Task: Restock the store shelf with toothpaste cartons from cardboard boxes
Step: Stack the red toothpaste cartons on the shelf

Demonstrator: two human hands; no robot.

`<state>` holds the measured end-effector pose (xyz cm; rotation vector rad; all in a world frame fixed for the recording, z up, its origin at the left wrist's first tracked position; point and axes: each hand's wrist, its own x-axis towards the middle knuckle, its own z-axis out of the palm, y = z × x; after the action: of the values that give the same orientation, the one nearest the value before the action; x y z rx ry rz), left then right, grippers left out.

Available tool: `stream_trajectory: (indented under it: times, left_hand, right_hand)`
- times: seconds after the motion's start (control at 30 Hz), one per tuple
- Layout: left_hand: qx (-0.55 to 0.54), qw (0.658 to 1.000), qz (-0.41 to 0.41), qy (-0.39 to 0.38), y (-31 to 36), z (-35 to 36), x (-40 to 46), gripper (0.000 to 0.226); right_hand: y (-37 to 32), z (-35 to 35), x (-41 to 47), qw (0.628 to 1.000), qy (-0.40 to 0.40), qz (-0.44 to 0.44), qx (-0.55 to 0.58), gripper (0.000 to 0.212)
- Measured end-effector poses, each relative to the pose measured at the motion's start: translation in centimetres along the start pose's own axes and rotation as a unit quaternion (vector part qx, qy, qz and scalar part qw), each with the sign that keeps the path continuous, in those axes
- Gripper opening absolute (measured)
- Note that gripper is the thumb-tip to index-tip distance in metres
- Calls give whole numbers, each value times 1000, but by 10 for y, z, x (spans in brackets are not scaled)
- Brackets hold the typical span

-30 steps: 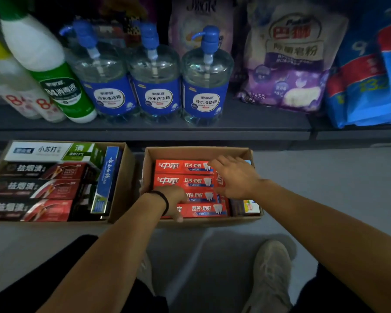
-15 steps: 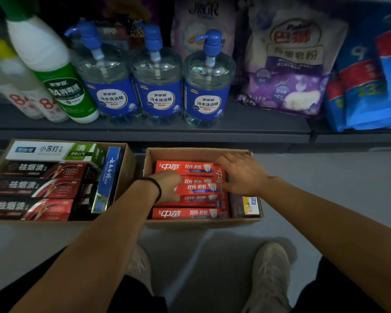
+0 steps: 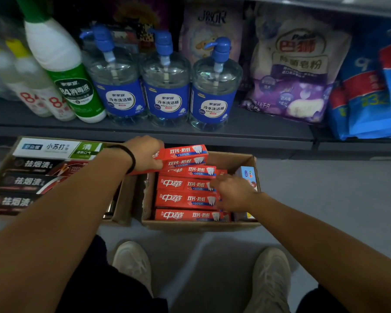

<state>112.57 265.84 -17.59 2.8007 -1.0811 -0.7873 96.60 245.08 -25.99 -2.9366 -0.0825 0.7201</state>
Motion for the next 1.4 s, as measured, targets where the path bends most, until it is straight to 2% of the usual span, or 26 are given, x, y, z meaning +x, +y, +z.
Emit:
stream_trajectory:
  times: [0.13,0.33,0.43,0.73,0.93,1.4]
  left_hand:
    - [-12,1000,4,1,-4,4,5,30]
    - [-28,1000,11,-5,-8,13,13,34]
    - [-29,999,16,-11,-8,16,16,36]
    - [-42,999,9,-27,-8,20,20,40]
    - [-46,999,3,-28,-9,20,19,42]
    - [-26,1000,10,-4,-15,13,20,33]
  right_hand:
    - [-12,14,14,998,-50,-36,-18,72]
    - [-13,33,31,993,-102,-53,20,62]
    - [-10,41,35,992,-108,-65,19,56]
    - [-5,36,36,991,-97,-91,14,70]
    - [-11,44,34,990,-91,-107,5,64]
    - [-2,23,41,988,-133,-66,37,56]
